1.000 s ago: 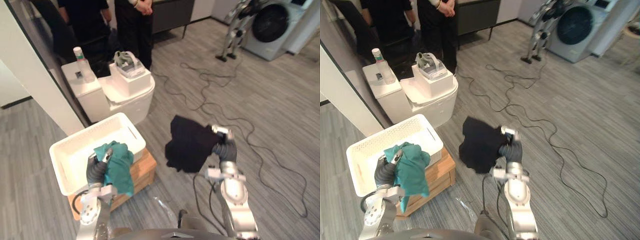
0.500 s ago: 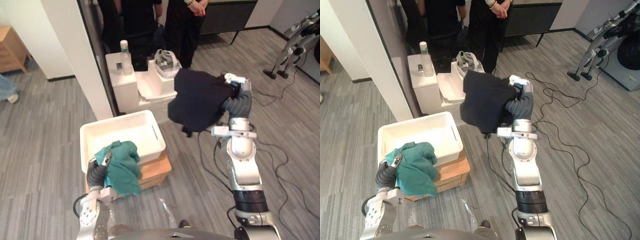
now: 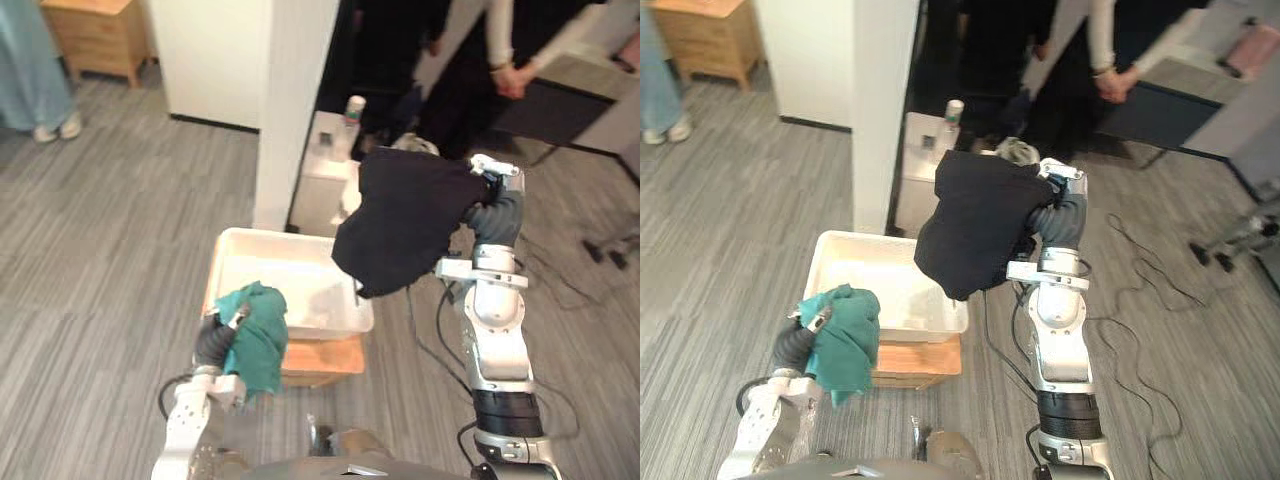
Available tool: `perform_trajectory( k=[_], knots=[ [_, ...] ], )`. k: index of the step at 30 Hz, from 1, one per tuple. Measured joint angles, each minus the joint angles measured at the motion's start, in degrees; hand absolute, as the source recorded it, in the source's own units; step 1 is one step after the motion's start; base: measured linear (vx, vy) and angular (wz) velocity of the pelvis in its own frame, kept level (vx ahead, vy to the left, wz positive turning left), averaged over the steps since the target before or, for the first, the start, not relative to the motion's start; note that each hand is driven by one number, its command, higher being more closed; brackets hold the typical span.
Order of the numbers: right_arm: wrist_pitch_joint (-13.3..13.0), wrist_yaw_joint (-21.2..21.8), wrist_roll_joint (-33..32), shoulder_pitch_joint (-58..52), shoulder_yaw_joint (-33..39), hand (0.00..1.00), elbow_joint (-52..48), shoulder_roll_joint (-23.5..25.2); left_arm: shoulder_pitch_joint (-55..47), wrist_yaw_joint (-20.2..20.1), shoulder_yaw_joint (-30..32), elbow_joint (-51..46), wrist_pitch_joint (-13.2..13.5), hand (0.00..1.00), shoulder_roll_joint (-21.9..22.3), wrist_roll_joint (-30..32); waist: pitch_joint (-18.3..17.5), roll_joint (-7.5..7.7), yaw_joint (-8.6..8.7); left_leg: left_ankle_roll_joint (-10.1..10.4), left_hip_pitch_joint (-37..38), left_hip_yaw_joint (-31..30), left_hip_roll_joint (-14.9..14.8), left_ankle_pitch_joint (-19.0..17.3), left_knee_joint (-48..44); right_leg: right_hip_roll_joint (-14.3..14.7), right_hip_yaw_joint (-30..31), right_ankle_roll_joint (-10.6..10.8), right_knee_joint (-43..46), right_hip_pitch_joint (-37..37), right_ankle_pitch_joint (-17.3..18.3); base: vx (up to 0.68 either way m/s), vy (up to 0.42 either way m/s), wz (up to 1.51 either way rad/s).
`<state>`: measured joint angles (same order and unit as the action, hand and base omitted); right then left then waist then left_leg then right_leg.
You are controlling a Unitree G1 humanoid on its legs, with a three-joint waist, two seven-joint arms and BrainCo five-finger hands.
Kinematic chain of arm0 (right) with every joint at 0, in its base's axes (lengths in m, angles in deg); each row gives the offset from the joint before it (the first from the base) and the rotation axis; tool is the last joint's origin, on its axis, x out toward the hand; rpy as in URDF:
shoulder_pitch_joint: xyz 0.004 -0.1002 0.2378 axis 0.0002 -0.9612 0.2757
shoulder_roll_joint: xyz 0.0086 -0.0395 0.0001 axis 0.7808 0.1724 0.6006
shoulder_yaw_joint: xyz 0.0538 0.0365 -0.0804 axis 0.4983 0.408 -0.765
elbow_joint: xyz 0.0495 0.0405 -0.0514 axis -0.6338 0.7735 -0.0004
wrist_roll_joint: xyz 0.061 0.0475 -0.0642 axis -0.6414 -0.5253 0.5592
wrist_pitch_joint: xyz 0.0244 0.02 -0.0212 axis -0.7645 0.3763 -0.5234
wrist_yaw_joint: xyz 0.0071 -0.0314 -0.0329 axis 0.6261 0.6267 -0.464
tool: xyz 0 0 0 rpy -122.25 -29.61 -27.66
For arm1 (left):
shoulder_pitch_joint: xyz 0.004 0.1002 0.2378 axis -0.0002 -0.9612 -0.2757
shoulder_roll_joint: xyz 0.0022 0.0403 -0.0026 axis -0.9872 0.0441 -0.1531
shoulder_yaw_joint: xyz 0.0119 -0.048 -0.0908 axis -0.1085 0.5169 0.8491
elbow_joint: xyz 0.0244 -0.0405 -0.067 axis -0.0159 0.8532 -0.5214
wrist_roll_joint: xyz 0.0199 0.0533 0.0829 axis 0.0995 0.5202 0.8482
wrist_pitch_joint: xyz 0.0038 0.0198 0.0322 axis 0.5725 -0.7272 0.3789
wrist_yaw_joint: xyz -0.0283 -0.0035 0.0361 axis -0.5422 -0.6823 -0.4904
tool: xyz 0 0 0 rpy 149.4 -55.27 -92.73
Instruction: Tidy the bed and pick cloth on bed and put in laundry
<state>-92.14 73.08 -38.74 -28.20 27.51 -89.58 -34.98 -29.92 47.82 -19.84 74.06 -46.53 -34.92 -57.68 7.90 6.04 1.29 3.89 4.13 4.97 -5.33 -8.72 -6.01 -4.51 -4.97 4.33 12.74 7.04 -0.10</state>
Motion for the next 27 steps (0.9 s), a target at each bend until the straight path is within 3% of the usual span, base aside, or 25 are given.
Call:
perform_trajectory(
  k=[2,4,8,12,16,20,27],
  knots=[
    [0.0,-0.7,-0.1,1.2,-0.1,1.00,0.0,-0.1,-2.5,-0.8,-1.1,-0.6,-0.2,1.00,1.6,0.0,1.1,-2.41,-1.92,0.5,-0.5,1.8,-0.6,-2.6,-2.5,0.1,1.2,1.1,-6.5,-3.3,0.5,0.11,-0.053,-0.18],
    [0.0,-1.1,-0.4,2.3,0.3,1.00,0.0,-0.3,-3.9,-1.1,-1.8,-0.8,-0.2,1.00,2.8,0.0,1.0,-3.42,-1.90,1.0,-1.2,3.3,-1.6,-4.0,-4.0,0.9,1.3,0.9,-9.6,-5.0,-0.2,0.06,-0.038,-0.26],
    [-0.6,-3.1,-1.5,7.6,0.7,1.00,0.0,-2.3,-4.2,-1.9,-4.3,-0.8,-0.2,1.00,3.0,0.0,0.8,-3.25,-1.50,1.2,-0.4,5.1,-2.6,-4.9,-4.1,1.9,1.6,1.4,-11.8,-6.2,-2.4,0.05,0.002,-0.16],
    [-1.7,-3.1,-3.5,10.4,0.1,1.00,-0.1,-2.7,-4.3,-1.9,-4.8,0.2,-0.2,1.00,2.8,-0.1,0.6,-3.06,-2.34,1.1,0.2,6.0,-2.0,-4.8,-3.7,1.6,2.0,2.0,-14.1,-7.2,-5.9,0.01,0.070,-0.07],
    [-2.4,-1.8,-5.1,10.6,-6.6,1.00,1.1,-2.4,-4.5,-1.9,-4.8,1.5,-0.2,1.00,2.7,-0.1,0.3,-2.69,-2.99,0.0,-0.1,5.7,-0.7,-4.1,-2.6,0.5,1.0,2.1,-15.7,-7.1,-8.2,-0.03,0.052,0.05],
    [-1.7,1.9,-6.5,10.6,-15.4,1.00,9.2,1.7,-5.0,-1.9,-4.8,3.4,-0.1,1.00,2.2,0.0,0.3,-2.65,-3.76,-1.0,-0.6,4.0,0.8,-2.7,-0.7,-0.9,-1.1,2.4,-16.1,-7.0,-8.7,-0.04,0.018,0.22],
    [0.4,4.4,-6.7,13.4,-23.1,1.00,21.6,6.8,-6.6,-2.1,-4.8,7.4,0.2,1.00,2.2,0.0,0.3,-2.58,-6.04,-1.2,-1.2,1.5,1.4,-0.9,1.2,-1.4,-3.9,2.6,-17.2,-7.1,-10.9,-0.02,-0.003,0.21]
  ],
)
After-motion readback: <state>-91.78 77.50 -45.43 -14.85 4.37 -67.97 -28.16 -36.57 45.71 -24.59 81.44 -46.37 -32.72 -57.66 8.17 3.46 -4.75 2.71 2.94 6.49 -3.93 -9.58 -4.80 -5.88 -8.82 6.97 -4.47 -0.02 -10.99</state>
